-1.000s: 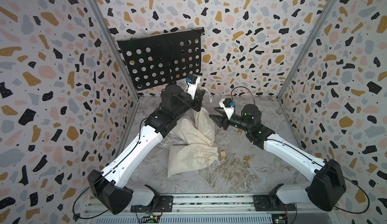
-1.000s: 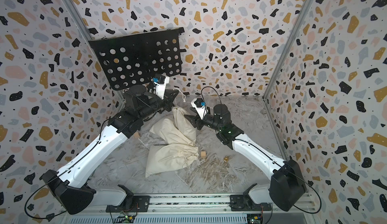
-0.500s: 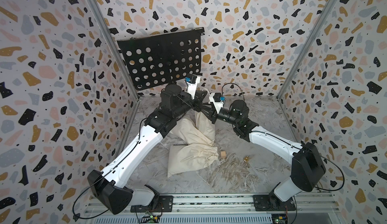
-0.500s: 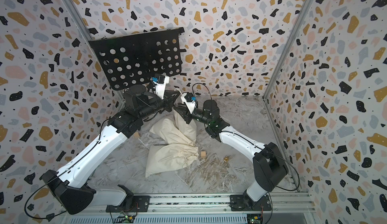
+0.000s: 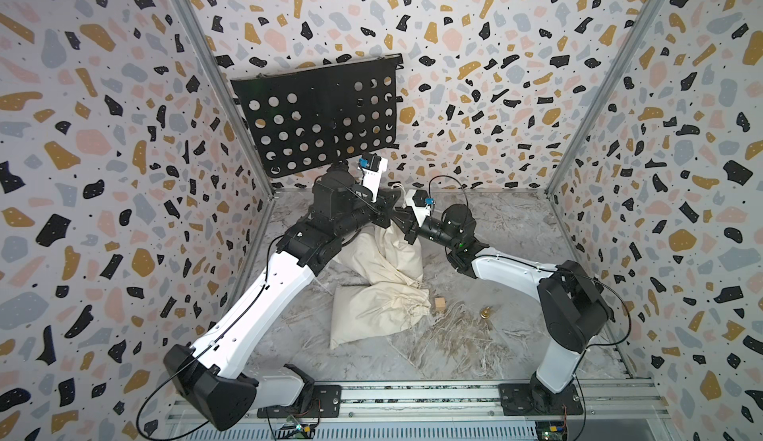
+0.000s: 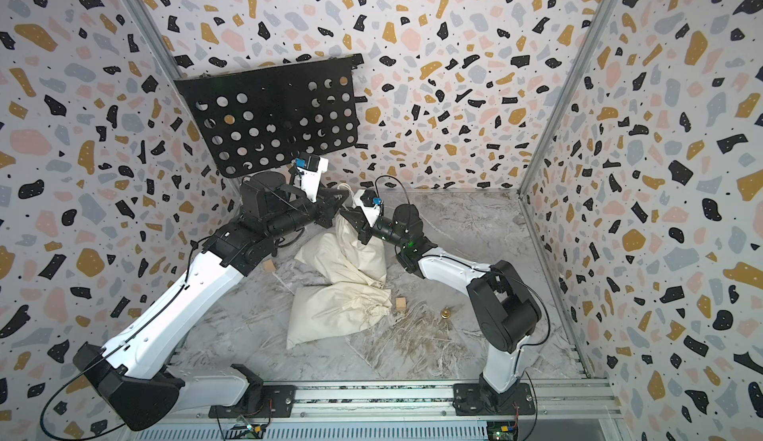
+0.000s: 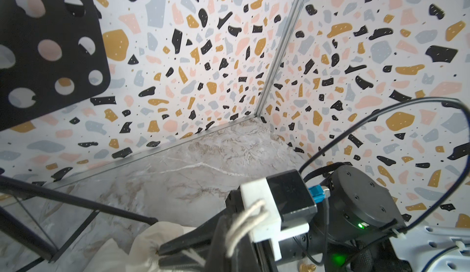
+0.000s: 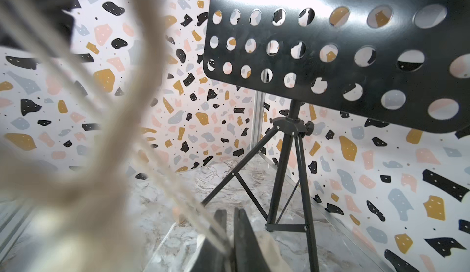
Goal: Close the soil bag
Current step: Frap the soil bag at the center of the board.
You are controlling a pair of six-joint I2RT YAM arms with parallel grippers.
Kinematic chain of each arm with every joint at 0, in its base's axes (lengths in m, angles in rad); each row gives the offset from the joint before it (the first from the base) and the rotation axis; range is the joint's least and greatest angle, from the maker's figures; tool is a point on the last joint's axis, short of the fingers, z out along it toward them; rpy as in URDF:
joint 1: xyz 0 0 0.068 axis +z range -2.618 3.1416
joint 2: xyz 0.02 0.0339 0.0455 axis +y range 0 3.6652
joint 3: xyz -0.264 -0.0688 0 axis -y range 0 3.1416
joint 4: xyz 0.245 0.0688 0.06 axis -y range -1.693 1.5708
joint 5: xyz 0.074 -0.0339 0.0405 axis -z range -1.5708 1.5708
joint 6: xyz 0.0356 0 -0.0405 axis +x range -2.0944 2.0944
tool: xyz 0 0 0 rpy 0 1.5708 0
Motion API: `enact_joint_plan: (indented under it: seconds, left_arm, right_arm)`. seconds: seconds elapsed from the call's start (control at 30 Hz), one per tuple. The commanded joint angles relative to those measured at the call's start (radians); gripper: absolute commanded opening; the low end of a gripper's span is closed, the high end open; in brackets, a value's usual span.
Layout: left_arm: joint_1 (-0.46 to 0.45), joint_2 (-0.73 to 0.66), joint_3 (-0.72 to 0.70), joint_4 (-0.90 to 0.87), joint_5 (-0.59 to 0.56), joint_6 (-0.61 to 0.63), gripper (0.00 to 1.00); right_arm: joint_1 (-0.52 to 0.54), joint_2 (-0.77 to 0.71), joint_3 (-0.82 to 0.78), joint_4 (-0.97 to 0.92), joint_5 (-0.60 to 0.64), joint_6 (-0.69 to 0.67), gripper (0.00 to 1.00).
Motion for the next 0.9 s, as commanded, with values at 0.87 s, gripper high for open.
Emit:
enact_joint_plan:
  seconds: [0.87]
  left_arm:
    - [0.000,-0.142,0.241,0.265,0.056,-0.023,0.00]
  right_arm:
    - [-0.361,0.031,0.029,-0.805,0.339,-0.011,0.11]
